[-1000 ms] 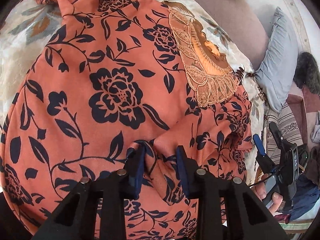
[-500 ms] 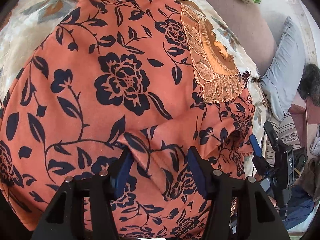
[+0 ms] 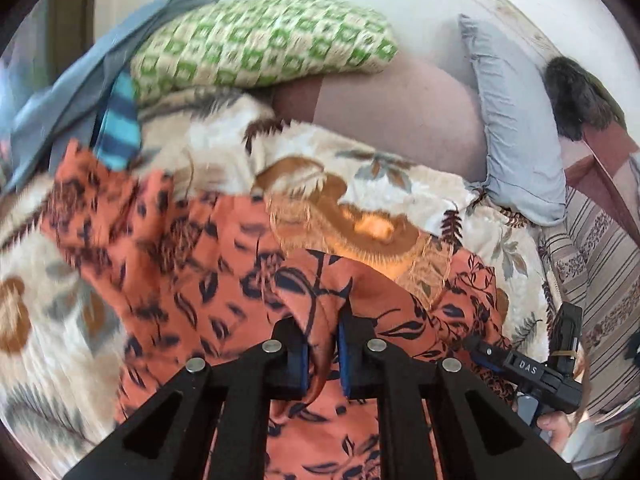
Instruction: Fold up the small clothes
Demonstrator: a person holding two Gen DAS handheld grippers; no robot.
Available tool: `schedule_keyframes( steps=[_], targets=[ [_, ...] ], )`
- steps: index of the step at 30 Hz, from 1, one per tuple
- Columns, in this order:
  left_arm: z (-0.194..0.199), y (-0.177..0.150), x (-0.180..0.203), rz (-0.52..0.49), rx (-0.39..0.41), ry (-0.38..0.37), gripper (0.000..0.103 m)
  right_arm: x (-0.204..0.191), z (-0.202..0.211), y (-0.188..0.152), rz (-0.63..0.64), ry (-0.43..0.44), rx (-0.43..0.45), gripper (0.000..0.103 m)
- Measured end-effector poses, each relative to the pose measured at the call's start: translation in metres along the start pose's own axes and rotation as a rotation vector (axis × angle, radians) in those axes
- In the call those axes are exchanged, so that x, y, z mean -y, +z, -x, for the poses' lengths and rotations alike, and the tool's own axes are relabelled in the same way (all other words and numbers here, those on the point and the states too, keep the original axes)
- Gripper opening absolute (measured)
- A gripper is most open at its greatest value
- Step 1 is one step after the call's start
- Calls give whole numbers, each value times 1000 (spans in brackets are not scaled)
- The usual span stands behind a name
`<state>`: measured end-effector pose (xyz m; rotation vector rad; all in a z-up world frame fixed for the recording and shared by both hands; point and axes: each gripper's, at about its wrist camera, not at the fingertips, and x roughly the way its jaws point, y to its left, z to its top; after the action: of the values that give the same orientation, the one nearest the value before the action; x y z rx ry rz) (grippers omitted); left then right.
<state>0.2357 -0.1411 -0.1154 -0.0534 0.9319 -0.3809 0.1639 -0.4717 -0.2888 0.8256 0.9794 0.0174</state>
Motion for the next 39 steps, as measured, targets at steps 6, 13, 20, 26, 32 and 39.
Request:
schedule_keyframes(
  steps=[6, 13, 20, 26, 32, 39],
  targets=[
    [-37, 26, -9, -265, 113, 315, 12, -6, -5, 1, 36, -28, -11, 77],
    [-54, -9, -55, -51, -96, 150, 13, 3, 10, 12, -7, 96, 4, 77],
    [-68, 3, -60, 80, -132, 98, 71, 13, 40, 15, -61, 194, 168, 77],
    [-119, -3, -66, 179, -294, 8, 69, 3, 36, 15, -18, 162, 168, 77],
    [-125, -11, -52, 139, -273, -32, 14, 0, 34, 16, -7, 141, 167, 77],
    [-51, 13, -38, 14, -5, -56, 12, 1, 34, 17, -5, 127, 181, 77]
  ],
)
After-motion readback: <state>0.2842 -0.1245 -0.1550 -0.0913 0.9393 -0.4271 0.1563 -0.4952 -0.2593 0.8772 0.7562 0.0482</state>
